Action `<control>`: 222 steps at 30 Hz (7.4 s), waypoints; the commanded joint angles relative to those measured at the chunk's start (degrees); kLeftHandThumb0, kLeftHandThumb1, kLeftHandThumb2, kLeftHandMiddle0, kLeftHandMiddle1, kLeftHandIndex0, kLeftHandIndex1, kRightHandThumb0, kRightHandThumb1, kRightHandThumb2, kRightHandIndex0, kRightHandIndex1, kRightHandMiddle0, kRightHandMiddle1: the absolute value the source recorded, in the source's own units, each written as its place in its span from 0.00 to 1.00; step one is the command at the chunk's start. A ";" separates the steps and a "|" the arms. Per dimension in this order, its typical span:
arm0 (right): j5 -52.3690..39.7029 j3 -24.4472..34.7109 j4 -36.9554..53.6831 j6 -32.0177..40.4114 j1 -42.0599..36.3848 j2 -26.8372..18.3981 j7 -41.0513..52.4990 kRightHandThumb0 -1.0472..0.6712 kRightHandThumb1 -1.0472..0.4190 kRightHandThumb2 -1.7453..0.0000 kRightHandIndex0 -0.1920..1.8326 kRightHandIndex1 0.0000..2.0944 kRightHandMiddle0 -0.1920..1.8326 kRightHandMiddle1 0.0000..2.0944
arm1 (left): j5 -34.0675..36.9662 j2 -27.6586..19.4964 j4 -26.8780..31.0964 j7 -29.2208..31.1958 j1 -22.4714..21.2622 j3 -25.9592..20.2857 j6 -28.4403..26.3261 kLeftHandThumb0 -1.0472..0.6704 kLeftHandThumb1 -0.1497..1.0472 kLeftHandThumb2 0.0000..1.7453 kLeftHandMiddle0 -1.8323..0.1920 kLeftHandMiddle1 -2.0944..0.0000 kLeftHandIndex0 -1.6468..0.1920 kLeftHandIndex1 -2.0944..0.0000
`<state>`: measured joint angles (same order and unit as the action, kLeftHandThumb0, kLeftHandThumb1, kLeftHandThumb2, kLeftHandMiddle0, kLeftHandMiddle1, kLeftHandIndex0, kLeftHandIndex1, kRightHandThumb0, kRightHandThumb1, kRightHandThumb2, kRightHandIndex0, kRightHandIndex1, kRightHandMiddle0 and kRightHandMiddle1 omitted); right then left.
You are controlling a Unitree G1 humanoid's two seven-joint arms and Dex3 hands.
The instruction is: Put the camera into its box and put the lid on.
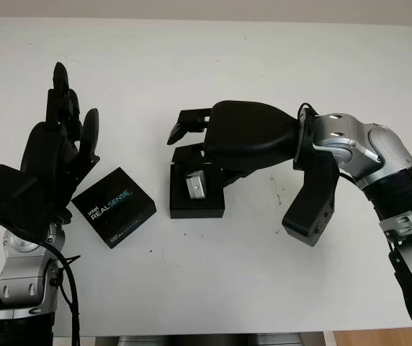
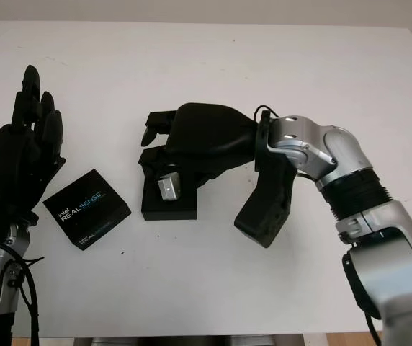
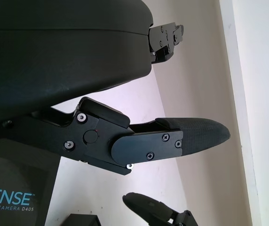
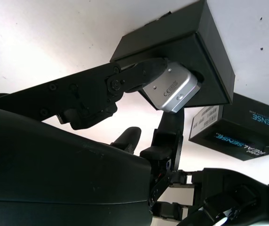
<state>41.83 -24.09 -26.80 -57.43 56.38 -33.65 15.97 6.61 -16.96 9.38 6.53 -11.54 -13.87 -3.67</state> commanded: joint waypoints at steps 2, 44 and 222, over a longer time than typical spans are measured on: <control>0.93 -0.29 0.66 -0.53 0.59 0.12 -0.85 0.39 0.09 0.97 0.14 0.37 0.21 0.44 | -0.14 0.33 1.21 -0.30 1.07 -0.07 0.04 0.14 1.00 0.30 1.00 1.00 1.00 1.00; 0.90 0.02 -0.38 -1.05 0.98 -0.30 -1.15 0.32 0.06 0.96 0.13 0.50 0.30 0.72 | -0.55 0.85 1.87 -0.62 1.48 -0.33 0.02 0.15 1.00 0.30 1.00 1.00 1.00 1.00; -17.78 13.27 22.10 30.35 -22.96 1.25 5.57 0.29 0.10 0.97 0.16 0.36 0.28 0.42 | -0.61 1.05 5.71 -1.28 2.43 -0.57 -5.91 0.23 1.00 0.22 1.00 1.00 1.00 1.00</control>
<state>24.11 -11.04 -5.65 -26.72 33.46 -31.94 21.51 5.69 -15.72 14.31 5.10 -9.18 -14.24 -9.49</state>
